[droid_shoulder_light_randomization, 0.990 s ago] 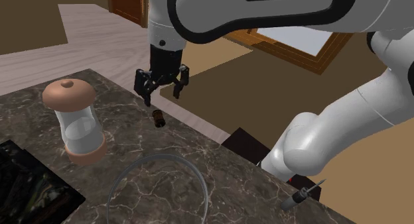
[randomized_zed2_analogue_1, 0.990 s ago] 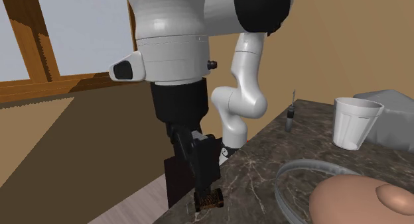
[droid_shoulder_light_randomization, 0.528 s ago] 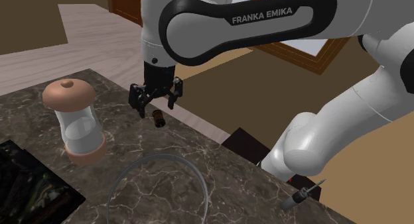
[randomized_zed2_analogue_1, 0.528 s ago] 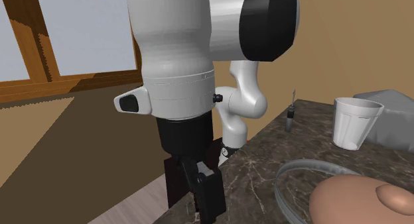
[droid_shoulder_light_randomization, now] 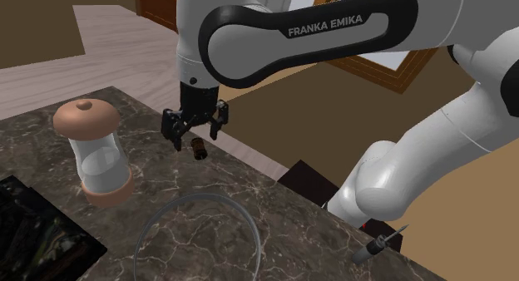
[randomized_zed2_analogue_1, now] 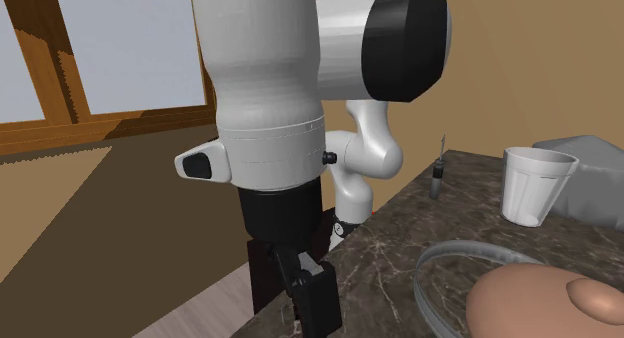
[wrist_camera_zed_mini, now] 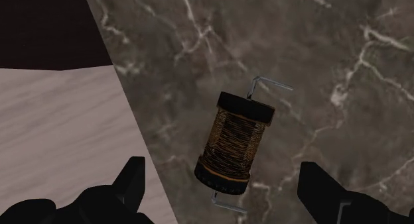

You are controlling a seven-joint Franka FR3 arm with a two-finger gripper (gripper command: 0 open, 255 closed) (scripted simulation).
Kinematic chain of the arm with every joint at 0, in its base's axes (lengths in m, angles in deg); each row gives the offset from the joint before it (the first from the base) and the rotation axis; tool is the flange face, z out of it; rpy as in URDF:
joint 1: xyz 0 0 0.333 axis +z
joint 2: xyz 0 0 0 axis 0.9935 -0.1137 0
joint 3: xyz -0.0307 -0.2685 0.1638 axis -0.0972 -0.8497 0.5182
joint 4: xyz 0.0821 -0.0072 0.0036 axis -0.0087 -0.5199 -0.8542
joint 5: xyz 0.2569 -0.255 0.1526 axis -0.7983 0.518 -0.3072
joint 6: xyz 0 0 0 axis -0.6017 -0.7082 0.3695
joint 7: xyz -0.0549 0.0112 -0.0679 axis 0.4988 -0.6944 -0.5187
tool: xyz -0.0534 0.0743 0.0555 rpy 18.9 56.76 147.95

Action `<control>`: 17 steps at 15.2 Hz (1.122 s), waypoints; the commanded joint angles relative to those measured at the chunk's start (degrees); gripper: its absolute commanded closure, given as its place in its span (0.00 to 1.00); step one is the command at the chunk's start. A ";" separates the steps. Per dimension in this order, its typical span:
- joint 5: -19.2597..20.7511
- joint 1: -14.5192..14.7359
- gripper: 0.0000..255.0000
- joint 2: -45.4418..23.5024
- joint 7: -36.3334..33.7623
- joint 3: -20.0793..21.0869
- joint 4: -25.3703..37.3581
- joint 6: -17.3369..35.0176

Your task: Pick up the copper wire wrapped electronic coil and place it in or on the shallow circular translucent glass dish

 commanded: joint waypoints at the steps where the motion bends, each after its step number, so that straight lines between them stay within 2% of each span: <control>1: 0.00 0.00 0.00 0.00 0.00 0.00 0.00 0.00; 2: 0.00 0.00 1.00 0.00 0.00 0.00 0.00 0.00; 11: 0.00 0.01 1.00 0.00 0.00 -0.01 -0.01 0.01; 17: -0.10 -0.07 1.00 1.32 0.00 -0.52 3.46 -4.73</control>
